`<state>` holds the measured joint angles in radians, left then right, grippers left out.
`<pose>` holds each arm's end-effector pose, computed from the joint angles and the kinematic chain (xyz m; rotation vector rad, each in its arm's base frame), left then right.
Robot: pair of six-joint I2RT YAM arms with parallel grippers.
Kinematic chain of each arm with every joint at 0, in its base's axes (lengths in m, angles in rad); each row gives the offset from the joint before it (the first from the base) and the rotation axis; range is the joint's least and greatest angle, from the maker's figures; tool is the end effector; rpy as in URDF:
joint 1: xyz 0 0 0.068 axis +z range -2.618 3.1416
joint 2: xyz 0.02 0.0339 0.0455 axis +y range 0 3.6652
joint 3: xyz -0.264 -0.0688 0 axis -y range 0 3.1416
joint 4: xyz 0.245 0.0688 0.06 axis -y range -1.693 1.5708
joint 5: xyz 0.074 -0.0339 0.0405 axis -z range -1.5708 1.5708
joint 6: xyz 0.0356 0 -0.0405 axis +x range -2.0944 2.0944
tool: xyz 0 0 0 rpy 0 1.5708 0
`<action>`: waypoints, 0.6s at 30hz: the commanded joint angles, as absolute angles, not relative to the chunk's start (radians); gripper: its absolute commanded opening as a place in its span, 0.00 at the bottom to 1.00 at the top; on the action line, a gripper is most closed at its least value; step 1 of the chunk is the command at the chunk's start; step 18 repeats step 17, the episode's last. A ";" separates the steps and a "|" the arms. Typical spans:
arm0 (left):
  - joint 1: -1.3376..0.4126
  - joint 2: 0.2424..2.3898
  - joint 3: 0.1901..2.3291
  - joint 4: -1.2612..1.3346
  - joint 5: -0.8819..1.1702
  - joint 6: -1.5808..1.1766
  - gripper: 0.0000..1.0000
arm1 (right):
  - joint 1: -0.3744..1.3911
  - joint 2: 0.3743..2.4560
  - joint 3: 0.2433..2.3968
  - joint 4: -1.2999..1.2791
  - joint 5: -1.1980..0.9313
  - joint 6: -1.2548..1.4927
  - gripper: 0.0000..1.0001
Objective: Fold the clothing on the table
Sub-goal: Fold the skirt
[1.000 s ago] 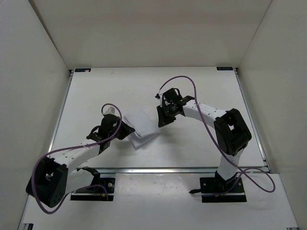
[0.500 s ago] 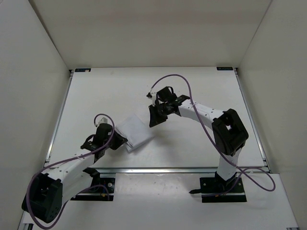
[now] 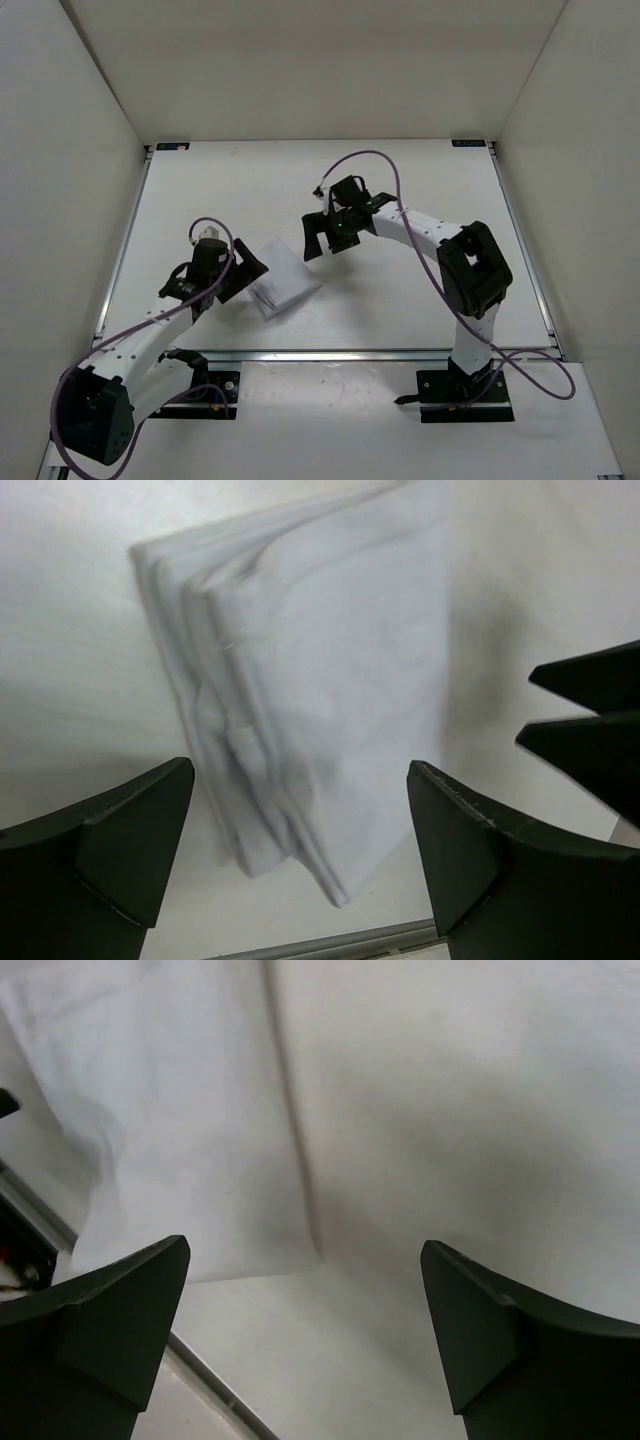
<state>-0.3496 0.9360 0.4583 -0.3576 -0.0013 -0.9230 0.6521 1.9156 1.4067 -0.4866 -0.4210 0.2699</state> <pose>0.1711 -0.0623 0.1855 -0.7047 2.3882 -0.5688 0.3173 0.2606 0.2056 -0.6754 2.5992 0.8656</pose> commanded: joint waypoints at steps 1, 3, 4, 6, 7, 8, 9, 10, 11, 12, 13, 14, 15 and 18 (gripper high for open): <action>-0.327 0.988 0.606 -0.445 -0.006 -0.757 0.99 | 0.575 1.766 1.399 -0.442 -0.328 0.268 0.99; -0.327 1.031 0.678 -0.491 -0.018 -0.715 0.99 | 0.536 1.720 1.361 -0.420 -0.328 0.240 1.00; -0.331 1.055 0.693 -0.520 -0.035 -0.688 0.99 | 0.526 1.701 1.358 -0.413 -0.328 0.235 1.00; -0.342 1.077 0.739 -0.558 -0.066 -0.660 0.99 | 0.523 1.683 1.364 -0.439 -0.279 0.209 0.99; -0.342 1.089 0.738 -0.574 -0.072 -0.631 0.99 | 0.515 1.684 1.365 -0.451 -0.255 0.203 0.99; -0.338 1.110 0.762 -0.600 -0.078 -0.603 0.99 | 0.515 1.672 1.355 -0.456 -0.241 0.186 0.99; -0.341 1.120 0.797 -0.616 -0.084 -0.586 0.98 | 0.512 1.666 1.342 -0.457 -0.223 0.181 0.99; -0.339 1.146 0.819 -0.655 -0.104 -0.559 0.99 | 0.506 1.666 1.341 -0.465 -0.198 0.176 0.99; -0.342 1.179 0.853 -0.693 -0.127 -0.525 0.99 | 0.503 1.655 1.332 -0.471 -0.192 0.181 0.99; -0.350 1.218 0.888 -0.736 -0.129 -0.508 0.99 | 0.494 1.657 1.315 -0.469 -0.189 0.173 0.99; -0.344 1.227 0.903 -0.750 -0.161 -0.480 0.99 | 0.494 1.649 1.302 -0.468 -0.189 0.176 0.99; -0.348 1.253 0.931 -0.784 -0.175 -0.466 0.98 | 0.480 1.643 1.283 -0.453 -0.184 0.182 0.99; -0.348 1.264 0.946 -0.799 -0.189 -0.456 0.99 | 0.473 1.631 1.261 -0.446 -0.187 0.184 0.99; -0.339 1.264 0.965 -0.821 -0.210 -0.433 0.99 | 0.469 1.631 1.243 -0.442 -0.186 0.176 0.99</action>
